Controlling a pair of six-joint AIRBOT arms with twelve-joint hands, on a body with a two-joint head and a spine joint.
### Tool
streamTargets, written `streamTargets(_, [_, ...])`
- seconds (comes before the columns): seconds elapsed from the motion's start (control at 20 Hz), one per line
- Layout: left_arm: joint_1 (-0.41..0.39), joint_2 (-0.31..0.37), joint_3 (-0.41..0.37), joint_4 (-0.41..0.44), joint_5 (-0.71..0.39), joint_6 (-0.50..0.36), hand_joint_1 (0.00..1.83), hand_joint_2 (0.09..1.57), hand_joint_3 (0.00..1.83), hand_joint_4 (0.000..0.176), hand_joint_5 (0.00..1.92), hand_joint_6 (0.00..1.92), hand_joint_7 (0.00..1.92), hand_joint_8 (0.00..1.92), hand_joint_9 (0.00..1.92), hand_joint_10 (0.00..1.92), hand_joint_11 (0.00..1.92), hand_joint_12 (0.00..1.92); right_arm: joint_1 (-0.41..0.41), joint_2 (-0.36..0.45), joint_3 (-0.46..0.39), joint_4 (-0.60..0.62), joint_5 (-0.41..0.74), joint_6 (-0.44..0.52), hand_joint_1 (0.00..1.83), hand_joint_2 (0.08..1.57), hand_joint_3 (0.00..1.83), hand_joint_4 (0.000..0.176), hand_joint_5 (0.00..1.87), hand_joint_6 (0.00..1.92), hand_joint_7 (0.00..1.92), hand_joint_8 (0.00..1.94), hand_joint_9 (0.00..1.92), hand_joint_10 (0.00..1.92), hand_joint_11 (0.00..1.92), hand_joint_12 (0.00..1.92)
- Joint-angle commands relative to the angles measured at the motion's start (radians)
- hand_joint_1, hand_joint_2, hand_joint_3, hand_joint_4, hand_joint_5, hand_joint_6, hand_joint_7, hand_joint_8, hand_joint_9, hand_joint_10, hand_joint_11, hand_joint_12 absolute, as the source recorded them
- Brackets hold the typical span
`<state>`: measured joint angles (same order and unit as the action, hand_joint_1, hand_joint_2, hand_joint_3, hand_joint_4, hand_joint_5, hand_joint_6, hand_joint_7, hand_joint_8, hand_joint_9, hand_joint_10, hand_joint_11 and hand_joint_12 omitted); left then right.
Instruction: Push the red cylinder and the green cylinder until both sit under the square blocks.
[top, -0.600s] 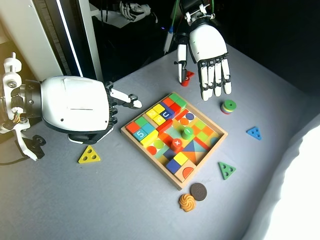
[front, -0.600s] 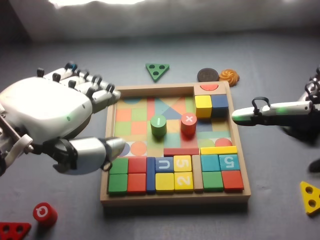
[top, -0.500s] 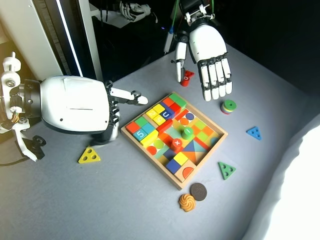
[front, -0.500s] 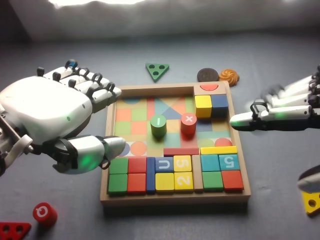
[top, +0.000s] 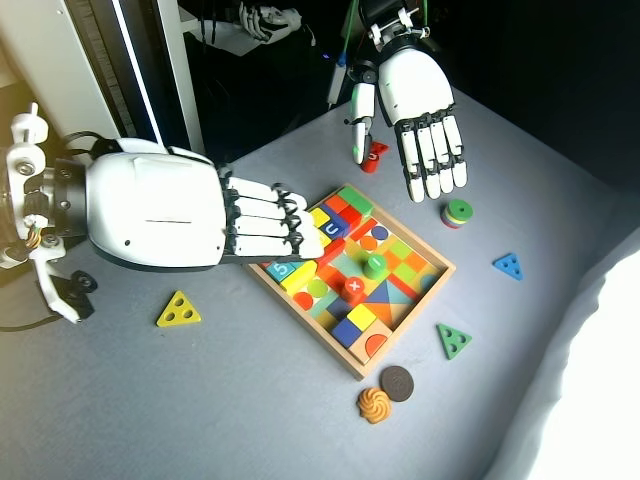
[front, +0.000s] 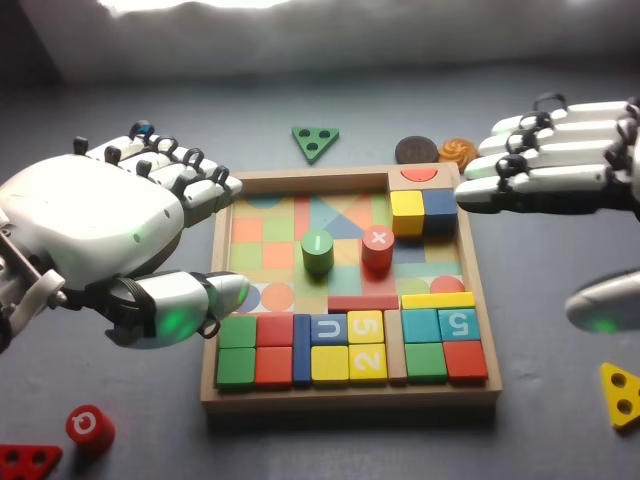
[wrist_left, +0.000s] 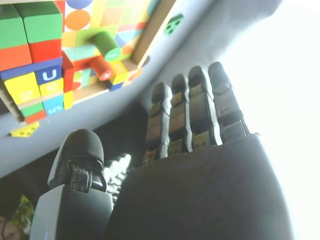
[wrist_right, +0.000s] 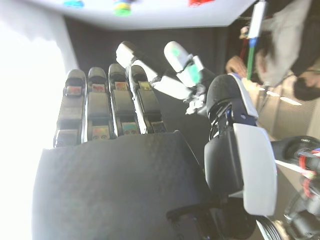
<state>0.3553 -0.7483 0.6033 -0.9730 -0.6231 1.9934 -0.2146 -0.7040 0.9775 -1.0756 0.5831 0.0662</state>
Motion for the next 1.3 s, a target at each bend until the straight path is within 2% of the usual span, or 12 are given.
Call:
streamTargets(0.0, [-0.008,0.010,-0.002,0.041,-0.080,-0.001,0.00,1.38,0.00,0.000,0.18,0.00,0.16,0.00,0.12,0.01,0.00,0.27,0.025,-0.001,0.015,0.013,0.013,0.071,0.00,1.26,0.00,0.000,0.11,0.00,0.09,0.01,0.06,0.00,0.00,0.17])
streamTargets(0.15, [-0.007,0.010,0.000,0.041,-0.080,-0.006,0.00,1.39,0.00,0.000,0.17,0.00,0.15,0.00,0.12,0.00,0.00,0.26,0.070,-0.013,0.053,-0.016,0.005,0.119,0.06,1.26,0.00,0.000,0.13,0.01,0.15,0.01,0.12,0.02,0.00,0.32])
streamTargets(0.25, [-0.007,0.009,0.000,0.041,-0.080,-0.008,0.00,1.39,0.00,0.000,0.17,0.00,0.16,0.00,0.13,0.00,0.00,0.28,0.121,-0.015,0.053,-0.079,-0.014,0.136,0.20,1.23,0.00,0.000,0.18,0.01,0.25,0.02,0.25,0.04,0.00,0.71])
streamTargets(0.4, [-0.007,0.009,-0.001,0.035,-0.082,-0.009,0.00,1.39,0.00,0.000,0.18,0.01,0.17,0.01,0.14,0.01,0.00,0.32,0.172,-0.042,0.066,-0.208,-0.050,0.243,0.31,1.22,0.00,0.000,0.25,0.00,0.62,0.07,0.54,0.14,0.00,1.21])
streamTargets(0.55, [-0.006,0.010,0.000,0.034,-0.082,-0.009,0.00,1.39,0.00,0.000,0.19,0.01,0.17,0.01,0.14,0.01,0.00,0.33,0.196,-0.102,0.099,-0.315,-0.076,0.378,0.32,1.22,0.00,0.000,0.24,0.00,0.64,0.07,0.55,0.15,0.00,1.25])
streamTargets(0.6, [-0.005,0.010,-0.001,0.034,-0.081,-0.009,0.00,1.38,0.00,0.000,0.18,0.00,0.16,0.00,0.12,0.00,0.00,0.29,0.207,-0.125,0.118,-0.366,-0.077,0.455,0.38,1.22,0.01,0.000,0.15,0.06,0.71,1.06,0.55,1.32,0.12,1.74])
streamTargets(0.65, [-0.005,0.010,-0.002,0.034,-0.081,-0.009,0.00,1.38,0.00,0.000,0.17,0.00,0.15,0.00,0.12,0.00,0.00,0.26,0.220,-0.148,0.140,-0.389,-0.077,0.522,0.68,1.15,0.00,0.000,0.19,0.06,0.92,1.77,0.99,1.80,0.82,1.88])
streamTargets(0.7, [-0.005,0.010,-0.003,0.034,-0.081,-0.009,0.00,1.38,0.00,0.000,0.17,0.00,0.15,0.00,0.11,0.00,0.00,0.26,0.234,-0.168,0.158,-0.391,-0.078,0.554,0.76,1.12,0.00,0.000,0.21,0.04,1.04,1.91,1.16,1.90,1.10,1.91])
streamTargets(0.85, [-0.006,0.010,-0.004,0.027,-0.081,-0.009,0.00,1.38,0.00,0.000,0.19,0.00,0.16,0.00,0.12,0.00,0.00,0.28,0.256,-0.234,0.199,-0.425,-0.122,0.619,0.73,1.18,0.01,0.000,0.28,0.02,1.36,1.94,1.42,1.92,1.39,1.92])
streamTargets(1.0, [-0.006,0.010,-0.003,0.025,-0.082,-0.009,0.00,1.39,0.00,0.000,0.18,0.01,0.15,0.01,0.11,0.01,0.00,0.25,0.270,-0.310,0.245,-0.645,-0.141,0.810,0.84,1.27,0.03,0.000,0.29,0.01,1.65,1.94,1.73,1.92,1.81,1.92])
streamTargets(1.1, [-0.006,0.010,-0.002,0.025,-0.082,-0.009,0.00,1.39,0.00,0.000,0.19,0.01,0.17,0.01,0.12,0.01,0.00,0.27,0.284,-0.324,0.250,-0.711,-0.143,0.814,0.83,1.44,0.03,0.000,0.24,0.01,1.71,1.94,1.84,1.92,1.91,1.92])
streamTargets(1.25, [-0.004,0.010,-0.006,0.025,-0.082,-0.009,0.00,1.40,0.00,0.000,0.20,0.00,0.18,0.00,0.14,0.01,0.00,0.31,0.289,-0.367,0.278,-0.728,-0.143,0.735,0.91,1.44,0.00,0.000,0.31,0.03,1.72,1.94,1.89,1.92,1.92,1.92])
